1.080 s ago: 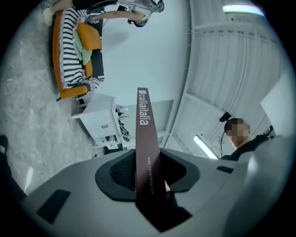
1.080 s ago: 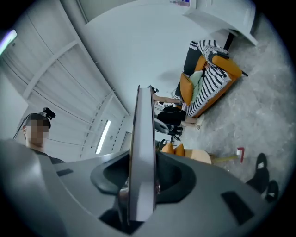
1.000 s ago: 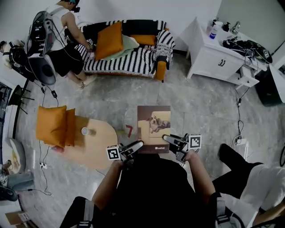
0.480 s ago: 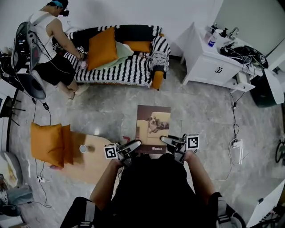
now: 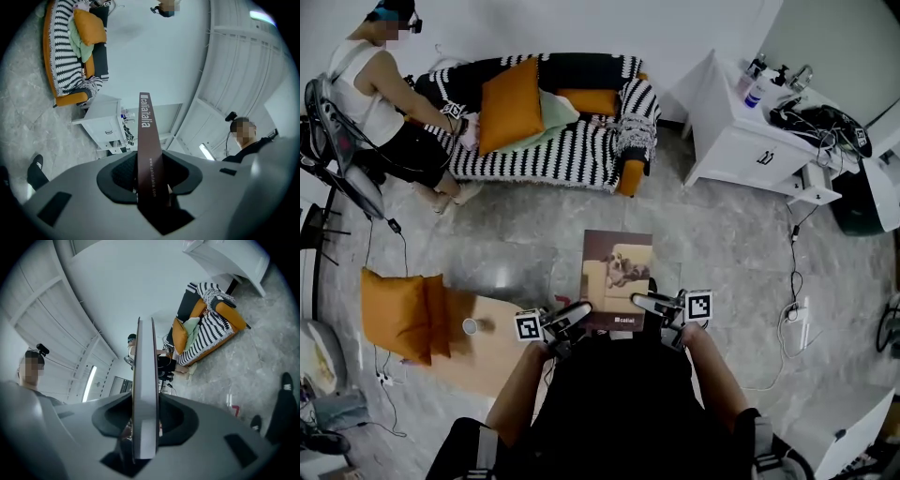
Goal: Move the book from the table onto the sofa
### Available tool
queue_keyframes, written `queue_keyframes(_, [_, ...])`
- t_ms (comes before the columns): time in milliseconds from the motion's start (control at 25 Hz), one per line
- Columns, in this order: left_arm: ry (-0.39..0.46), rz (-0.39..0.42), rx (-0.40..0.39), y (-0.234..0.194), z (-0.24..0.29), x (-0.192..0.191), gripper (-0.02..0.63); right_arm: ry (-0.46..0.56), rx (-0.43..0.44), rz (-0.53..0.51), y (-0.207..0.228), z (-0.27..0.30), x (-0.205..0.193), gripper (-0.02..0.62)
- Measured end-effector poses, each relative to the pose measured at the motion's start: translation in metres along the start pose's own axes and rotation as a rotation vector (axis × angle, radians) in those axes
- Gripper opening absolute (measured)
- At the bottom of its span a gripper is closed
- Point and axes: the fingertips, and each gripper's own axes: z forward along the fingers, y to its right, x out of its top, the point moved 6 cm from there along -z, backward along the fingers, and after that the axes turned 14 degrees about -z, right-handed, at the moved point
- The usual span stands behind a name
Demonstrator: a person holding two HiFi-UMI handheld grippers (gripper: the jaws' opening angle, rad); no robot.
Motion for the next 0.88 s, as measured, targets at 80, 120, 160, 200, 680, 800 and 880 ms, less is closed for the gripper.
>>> queue_keyframes(80, [0.007, -0.003, -0.005, -0.003, 0.019, 0.013, 0.147, -0.005, 0.002, 0.005, 0.012, -0.004, 0.02, 0.156])
queue_keyframes(120, [0.015, -0.008, -0.004, -0.005, 0.029, 0.017, 0.147, -0.009, 0.003, 0.006, 0.02, -0.008, 0.029, 0.156])
queue_keyframes(160, [0.026, -0.021, -0.005, -0.007, 0.039, 0.02, 0.147, -0.012, 0.003, 0.008, 0.027, -0.013, 0.037, 0.156])
queue_keyframes(200, [0.037, -0.037, -0.01, -0.009, 0.049, 0.022, 0.147, -0.016, 0.0, 0.008, 0.035, -0.019, 0.046, 0.156])
queue_keyframes(680, [0.114, 0.001, 0.045, -0.02, 0.175, 0.054, 0.147, -0.043, 0.09, 0.044, 0.089, -0.081, 0.155, 0.156])
queue_keyframes(800, [0.152, -0.003, 0.05, -0.022, 0.195, 0.056, 0.149, -0.07, 0.117, 0.044, 0.101, -0.089, 0.174, 0.156])
queue_keyframes(880, [0.167, 0.004, 0.057, -0.024, 0.203, 0.061, 0.147, -0.084, 0.13, 0.038, 0.108, -0.09, 0.184, 0.156])
